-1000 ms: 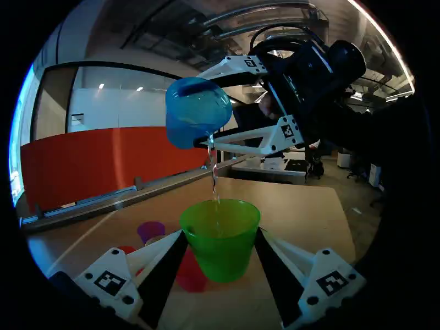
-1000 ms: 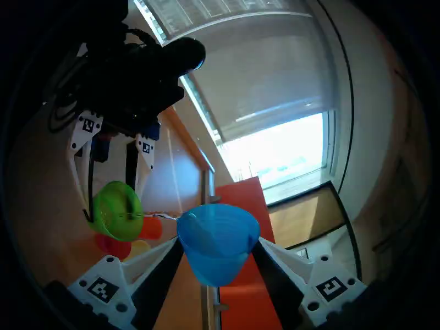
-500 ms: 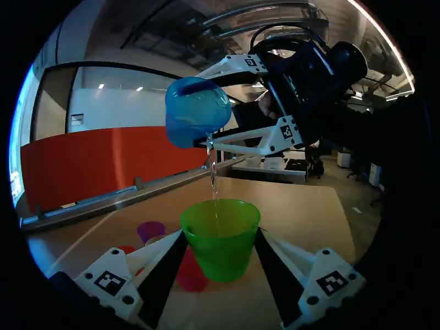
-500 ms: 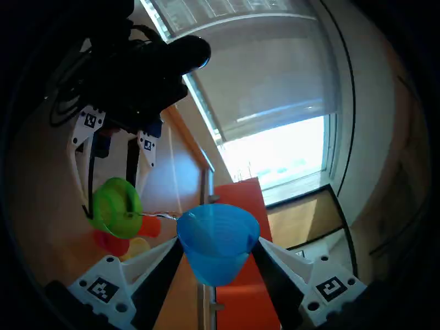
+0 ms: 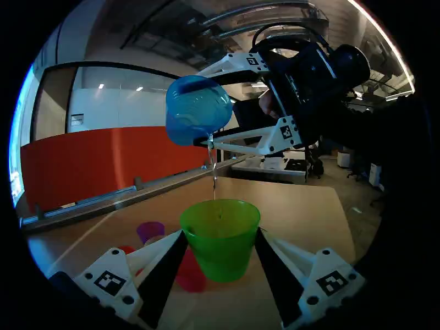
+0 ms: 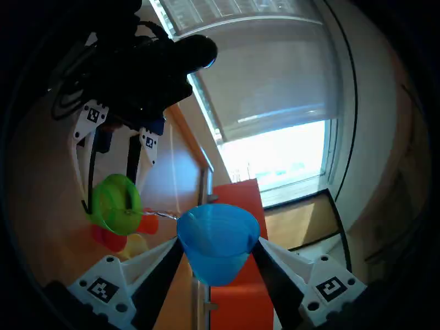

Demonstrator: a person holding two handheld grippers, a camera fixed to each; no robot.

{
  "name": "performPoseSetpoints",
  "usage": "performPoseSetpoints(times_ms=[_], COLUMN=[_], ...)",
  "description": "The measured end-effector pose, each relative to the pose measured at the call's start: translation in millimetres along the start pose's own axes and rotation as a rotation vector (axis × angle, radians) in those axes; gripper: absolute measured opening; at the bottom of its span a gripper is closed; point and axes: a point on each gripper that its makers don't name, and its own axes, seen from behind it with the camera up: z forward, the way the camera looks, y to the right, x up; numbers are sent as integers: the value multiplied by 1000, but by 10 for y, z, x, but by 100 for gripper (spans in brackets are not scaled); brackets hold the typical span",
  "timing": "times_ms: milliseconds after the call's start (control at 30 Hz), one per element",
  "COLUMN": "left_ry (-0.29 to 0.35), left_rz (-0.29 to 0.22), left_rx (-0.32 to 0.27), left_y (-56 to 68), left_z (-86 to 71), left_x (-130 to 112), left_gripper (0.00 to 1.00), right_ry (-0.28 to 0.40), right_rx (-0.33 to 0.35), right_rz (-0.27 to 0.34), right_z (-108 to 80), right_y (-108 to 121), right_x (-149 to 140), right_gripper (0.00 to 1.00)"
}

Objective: Pour water

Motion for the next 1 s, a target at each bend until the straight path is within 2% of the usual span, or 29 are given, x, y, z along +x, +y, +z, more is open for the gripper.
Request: performPoseSetpoints(times_ms=[1000], left_ry=[2], left_rz=[1], left_rx=[1], left_y=[3], left_z=[-9], left_x=[0], left_gripper=[83], right_ry=[7], right_rx=[-2], right_rz=[-76], right_z=[26], right_y=[28], right_x=[58], right_gripper=[88])
